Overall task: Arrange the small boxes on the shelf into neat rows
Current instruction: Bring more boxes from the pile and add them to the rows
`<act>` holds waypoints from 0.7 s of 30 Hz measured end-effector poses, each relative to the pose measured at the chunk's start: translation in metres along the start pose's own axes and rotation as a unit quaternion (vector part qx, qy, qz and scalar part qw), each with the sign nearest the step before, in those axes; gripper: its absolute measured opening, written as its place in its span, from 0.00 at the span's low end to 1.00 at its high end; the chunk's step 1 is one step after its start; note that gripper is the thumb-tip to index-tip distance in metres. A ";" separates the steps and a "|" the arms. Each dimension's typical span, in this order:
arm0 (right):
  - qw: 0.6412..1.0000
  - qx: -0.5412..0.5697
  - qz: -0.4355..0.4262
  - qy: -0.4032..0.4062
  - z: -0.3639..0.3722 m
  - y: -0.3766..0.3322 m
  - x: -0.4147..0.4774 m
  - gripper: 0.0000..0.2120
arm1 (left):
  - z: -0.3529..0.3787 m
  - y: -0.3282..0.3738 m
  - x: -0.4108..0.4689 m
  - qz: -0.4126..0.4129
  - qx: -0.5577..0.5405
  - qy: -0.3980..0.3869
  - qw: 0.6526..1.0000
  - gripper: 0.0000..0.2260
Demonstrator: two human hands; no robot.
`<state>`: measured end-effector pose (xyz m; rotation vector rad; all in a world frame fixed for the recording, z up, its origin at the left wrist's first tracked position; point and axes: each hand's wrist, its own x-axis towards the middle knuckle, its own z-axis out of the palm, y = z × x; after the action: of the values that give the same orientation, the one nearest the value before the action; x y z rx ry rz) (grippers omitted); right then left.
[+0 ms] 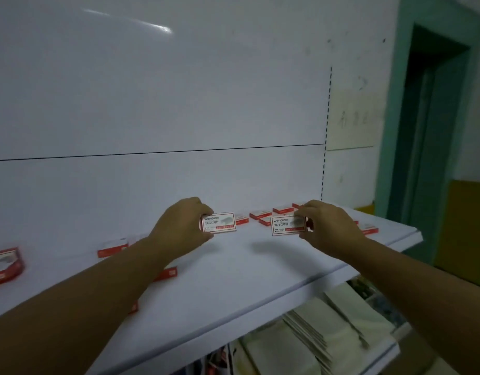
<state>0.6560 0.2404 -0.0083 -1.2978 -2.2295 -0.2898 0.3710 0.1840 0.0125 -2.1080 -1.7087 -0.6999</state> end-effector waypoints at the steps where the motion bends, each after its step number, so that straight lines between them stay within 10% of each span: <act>1: 1.000 -0.002 0.005 -0.004 0.004 0.010 0.004 0.18 | 0.009 0.001 0.008 -0.003 -0.005 -0.002 1.000 0.16; 21: 0.986 0.000 -0.055 -0.157 0.094 0.144 0.134 0.23 | 0.181 -0.024 0.144 -0.118 -0.027 -0.238 0.964 0.21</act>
<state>0.6945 0.4551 -0.0248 -1.2961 -2.5684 -0.1309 0.3990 0.4045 -0.0553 -2.2631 -2.2412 -0.3091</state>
